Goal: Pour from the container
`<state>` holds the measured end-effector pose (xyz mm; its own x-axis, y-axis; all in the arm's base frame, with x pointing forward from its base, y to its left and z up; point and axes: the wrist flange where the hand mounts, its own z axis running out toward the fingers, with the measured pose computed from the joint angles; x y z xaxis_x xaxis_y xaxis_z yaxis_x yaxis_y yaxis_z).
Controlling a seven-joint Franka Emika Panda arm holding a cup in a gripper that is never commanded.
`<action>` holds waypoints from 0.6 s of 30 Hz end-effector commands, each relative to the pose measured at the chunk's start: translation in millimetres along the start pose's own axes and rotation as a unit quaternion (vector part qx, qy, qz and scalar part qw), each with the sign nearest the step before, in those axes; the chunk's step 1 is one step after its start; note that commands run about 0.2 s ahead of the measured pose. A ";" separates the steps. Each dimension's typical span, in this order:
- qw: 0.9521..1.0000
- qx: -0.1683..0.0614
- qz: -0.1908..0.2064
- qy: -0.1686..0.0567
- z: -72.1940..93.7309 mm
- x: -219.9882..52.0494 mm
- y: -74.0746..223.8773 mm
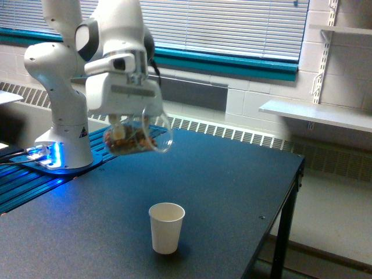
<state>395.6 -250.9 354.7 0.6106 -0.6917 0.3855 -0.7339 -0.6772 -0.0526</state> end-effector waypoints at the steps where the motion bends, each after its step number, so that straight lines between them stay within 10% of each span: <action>1: 1.000 -0.014 -0.012 0.000 0.7 -9.2 13.0; 18: 0.999 -0.049 -0.013 -0.007 19.9 -25.9 15.2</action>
<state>374.3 -248.1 330.9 0.6761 -0.6375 0.3694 -0.7017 -0.7101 0.0590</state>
